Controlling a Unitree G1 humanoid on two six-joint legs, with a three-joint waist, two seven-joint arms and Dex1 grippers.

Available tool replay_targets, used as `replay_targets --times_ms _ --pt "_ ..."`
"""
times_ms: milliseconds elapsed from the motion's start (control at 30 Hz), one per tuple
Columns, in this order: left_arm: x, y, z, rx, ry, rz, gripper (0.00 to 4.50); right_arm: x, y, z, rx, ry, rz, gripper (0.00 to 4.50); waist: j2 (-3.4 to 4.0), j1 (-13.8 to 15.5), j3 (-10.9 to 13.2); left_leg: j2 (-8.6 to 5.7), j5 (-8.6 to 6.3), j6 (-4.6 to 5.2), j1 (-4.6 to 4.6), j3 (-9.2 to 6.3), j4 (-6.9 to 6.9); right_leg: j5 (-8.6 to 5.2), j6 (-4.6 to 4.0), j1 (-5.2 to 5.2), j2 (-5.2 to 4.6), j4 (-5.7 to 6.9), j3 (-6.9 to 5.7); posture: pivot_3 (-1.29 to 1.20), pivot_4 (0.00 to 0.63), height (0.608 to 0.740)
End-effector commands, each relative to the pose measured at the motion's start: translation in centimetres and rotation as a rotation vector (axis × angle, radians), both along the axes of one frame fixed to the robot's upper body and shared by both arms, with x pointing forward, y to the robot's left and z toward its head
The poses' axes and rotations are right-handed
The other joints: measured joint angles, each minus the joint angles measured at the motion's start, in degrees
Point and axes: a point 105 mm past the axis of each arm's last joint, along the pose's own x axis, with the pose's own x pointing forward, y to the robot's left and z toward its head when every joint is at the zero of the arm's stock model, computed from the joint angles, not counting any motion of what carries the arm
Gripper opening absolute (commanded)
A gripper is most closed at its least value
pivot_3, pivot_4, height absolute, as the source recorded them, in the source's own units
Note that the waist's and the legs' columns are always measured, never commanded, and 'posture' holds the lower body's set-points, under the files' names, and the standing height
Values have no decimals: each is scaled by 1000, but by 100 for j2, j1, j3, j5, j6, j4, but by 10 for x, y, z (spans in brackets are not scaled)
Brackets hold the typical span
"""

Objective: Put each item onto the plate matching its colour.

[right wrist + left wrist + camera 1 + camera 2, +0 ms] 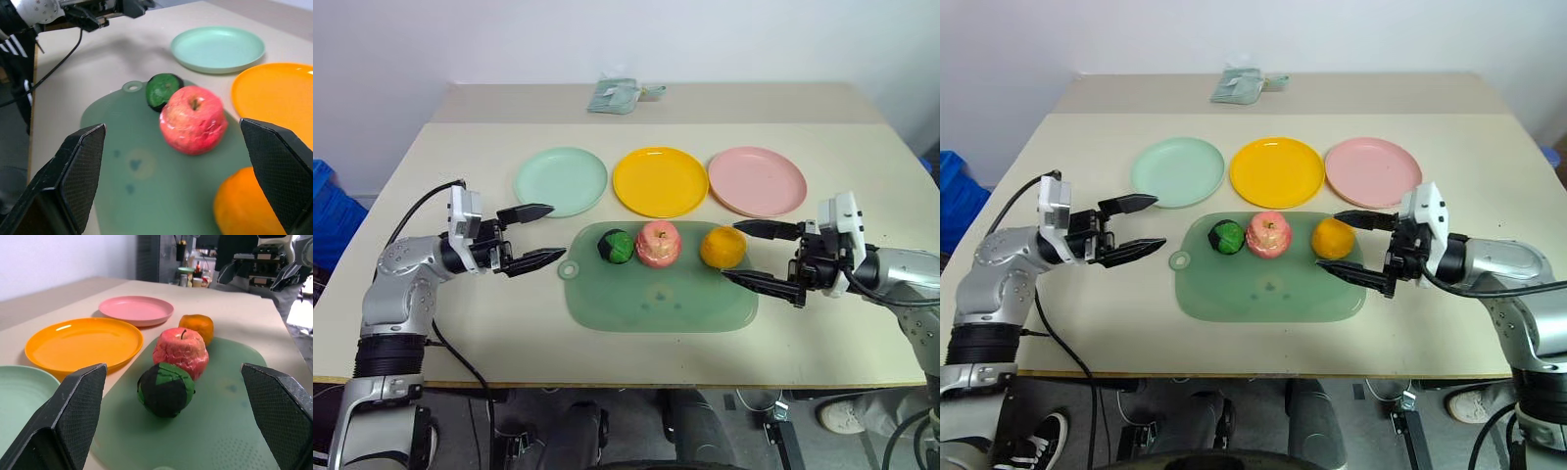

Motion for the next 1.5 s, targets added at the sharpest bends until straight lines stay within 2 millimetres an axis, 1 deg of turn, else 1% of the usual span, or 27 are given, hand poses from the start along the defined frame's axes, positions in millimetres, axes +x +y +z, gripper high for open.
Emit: replay_targets --times_ms 33,267,400,500,533,600,667,733,800,900,967,1000,1067,1133,1200,1300,1367,1500 --pt "-3 -1 7 8 -54 3 4500 0 -1 15 -5 -45 12 4464 0 -6 0 0 0 0 0 0 0 0 0 0 0 0 0 0 150 740" --pt "-2 1 8 2 -61 13 4500 5 4 16 -10 -61 16 4464 0 -6 0 1 0 0 0 0 0 0 0 0 0 1 0 0 150 740" --pt "4 8 16 2 -85 25 4500 7 12 16 -4 -67 29 4464 0 -6 0 0 0 0 0 0 0 0 0 0 1 1 0 0 150 740" --pt "5 8 15 2 -94 25 4500 11 16 18 -6 -89 37 4464 0 -7 0 0 0 0 0 0 0 0 0 0 1 1 0 0 150 740" --pt "5 9 15 2 -95 26 4500 13 19 20 -5 -100 38 4464 0 -7 0 0 0 0 0 1 0 0 0 0 0 0 0 0 150 740" --pt "8 4 14 7 -104 29 4500 19 24 24 6 -128 34 4464 0 -14 0 0 1 -2 0 1 0 0 0 -1 0 0 0 0 150 740" --pt "12 5 13 15 -112 42 4500 24 37 25 13 -157 27 4464 0 -11 0 0 1 -2 0 0 0 0 0 -1 1 0 0 0 150 740" --pt "12 -6 13 12 -118 14 4500 26 48 27 28 -172 34 4464 0 -12 0 1 2 -4 0 -1 0 0 0 -2 1 2 -1 0 150 740" --pt "15 -16 11 17 -121 4 4500 32 54 27 7 -199 15 4464 0 0 0 0 7 -13 -1 0 0 0 0 -3 0 3 0 0 150 740" --pt "22 -31 11 5 -120 -11 4500 28 62 23 -20 -190 45 4464 -2 26 -1 -5 18 -32 -6 -2 3 0 0 -2 -4 1 -1 0 150 740" --pt "25 -33 9 0 -117 -16 4500 26 69 23 -37 -203 56 4464 -2 23 -1 -6 17 -31 -7 -2 3 0 0 -2 -4 2 -1 0 150 740" --pt "26 -38 7 1 -112 -29 4500 27 70 25 -46 -204 52 4464 -2 12 -1 -6 17 -31 -8 -1 2 0 0 -2 -3 3 -1 0 150 740" --pt "28 -55 -4 30 -102 -64 4500 27 72 32 -63 -201 51 4464 -2 -8 -1 -6 17 -31 -7 0 2 0 0 -3 -3 3 -1 0 150 740" --pt "30 -67 -11 36 -98 -86 4500 25 75 38 -67 -191 72 4464 -2 -5 -1 -7 17 -31 -5 1 4 0 0 -2 -4 0 2 0 150 740" --pt "33 -73 -14 35 -92 -92 4500 23 78 42 -65 -191 81 4464 -3 -8 -1 -5 18 -31 -5 -1 4 0 0 -2 -2 0 0 0 150 740" --pt "39 -82 -25 62 -89 -101 4500 22 81 46 -57 -202 84 4464 -3 -3 -2 -2 18 -32 -5 -4 2 0 0 -3 2 1 -4 0 150 740" --pt "44 -88 -33 81 -84 -93 4500 24 79 44 -58 -202 68 4464 -3 -4 -2 -3 18 -32 -5 -2 3 0 0 -3 0 2 -2 0 150 740" --pt "48 -95 -42 110 -93 -90 4500 25 76 41 -61 -202 43 4464 -3 4 -2 -4 18 -31 -6 -2 3 0 0 -2 -1 1 -2 0 150 740"
